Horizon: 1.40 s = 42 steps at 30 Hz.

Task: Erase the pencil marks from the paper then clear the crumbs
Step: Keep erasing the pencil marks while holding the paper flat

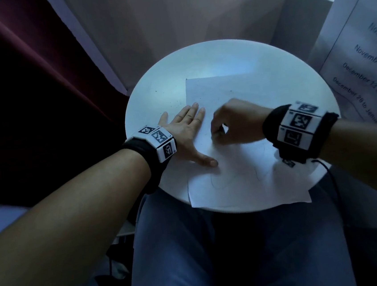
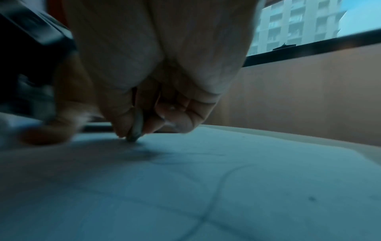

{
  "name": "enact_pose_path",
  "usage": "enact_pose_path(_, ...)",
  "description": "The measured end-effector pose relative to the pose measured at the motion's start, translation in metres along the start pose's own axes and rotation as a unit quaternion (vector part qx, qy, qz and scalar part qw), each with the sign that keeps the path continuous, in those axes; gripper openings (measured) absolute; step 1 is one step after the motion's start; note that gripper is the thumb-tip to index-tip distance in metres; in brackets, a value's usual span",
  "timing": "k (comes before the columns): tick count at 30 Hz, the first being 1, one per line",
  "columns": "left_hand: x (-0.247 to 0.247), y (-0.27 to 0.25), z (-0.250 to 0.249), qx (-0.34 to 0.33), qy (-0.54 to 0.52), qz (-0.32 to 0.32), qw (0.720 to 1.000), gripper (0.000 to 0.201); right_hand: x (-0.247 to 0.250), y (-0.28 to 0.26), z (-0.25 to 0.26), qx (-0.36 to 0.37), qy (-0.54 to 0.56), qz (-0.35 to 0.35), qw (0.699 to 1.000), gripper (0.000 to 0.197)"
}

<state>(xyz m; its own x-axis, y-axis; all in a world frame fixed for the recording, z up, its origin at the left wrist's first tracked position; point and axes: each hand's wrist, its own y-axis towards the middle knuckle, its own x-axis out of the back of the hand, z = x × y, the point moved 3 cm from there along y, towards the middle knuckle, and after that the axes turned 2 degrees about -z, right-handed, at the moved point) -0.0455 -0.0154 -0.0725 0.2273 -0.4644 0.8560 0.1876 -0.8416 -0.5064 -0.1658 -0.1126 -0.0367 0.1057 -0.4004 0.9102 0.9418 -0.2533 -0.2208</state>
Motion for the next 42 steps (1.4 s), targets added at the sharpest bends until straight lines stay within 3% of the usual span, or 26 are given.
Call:
enact_pose_path(2,0.000,-0.001,-0.001,-0.001,0.002,0.000,1.000,0.144,-0.003,-0.004,0.004,0.010,0.011,0.042,0.999,0.009)
enact_pose_path(6,-0.001,0.000,0.000,0.001,-0.006,0.001,1.000,0.145,0.020,0.022,-0.024,-0.052,-0.013,-0.061,0.997,0.008)
enact_pose_path(8,-0.001,0.000,0.000,0.000,-0.004,0.000,1.000,0.145,0.015,0.021,-0.023,-0.054,-0.013,-0.075,0.996,0.009)
enact_pose_path(13,0.001,-0.002,-0.002,0.001,-0.002,-0.002,1.000,0.145,-0.008,-0.007,0.008,0.022,0.005,0.032,0.999,0.011)
enact_pose_path(16,0.008,-0.004,-0.009,0.009,0.012,-0.022,1.000,0.143,0.006,0.005,-0.015,-0.025,0.034,-0.034,0.998,0.012)
enact_pose_path(19,0.017,-0.005,-0.016,-0.006,0.005,-0.073,0.997,0.127,0.010,0.012,-0.032,-0.065,0.042,-0.108,0.991,0.015)
enact_pose_path(23,0.008,0.000,-0.018,-0.040,0.010,-0.051,0.998,0.127,0.007,0.011,-0.028,-0.053,0.031,-0.114,0.992,0.013)
enact_pose_path(27,0.003,0.003,-0.015,-0.036,0.002,-0.037,0.999,0.129,0.002,0.002,-0.016,-0.009,0.021,-0.097,0.995,0.010)
enact_pose_path(31,0.003,0.001,-0.017,-0.035,0.002,-0.030,0.999,0.129,-0.003,-0.011,-0.002,0.035,0.024,-0.009,0.999,0.007)
enact_pose_path(37,0.003,0.001,-0.018,-0.032,0.004,-0.024,0.999,0.128,0.018,0.011,-0.031,-0.040,0.031,-0.101,0.994,0.011)
enact_pose_path(42,0.002,0.002,-0.017,-0.033,0.002,-0.020,0.999,0.130,-0.004,-0.014,-0.001,0.016,0.036,0.012,0.999,0.009)
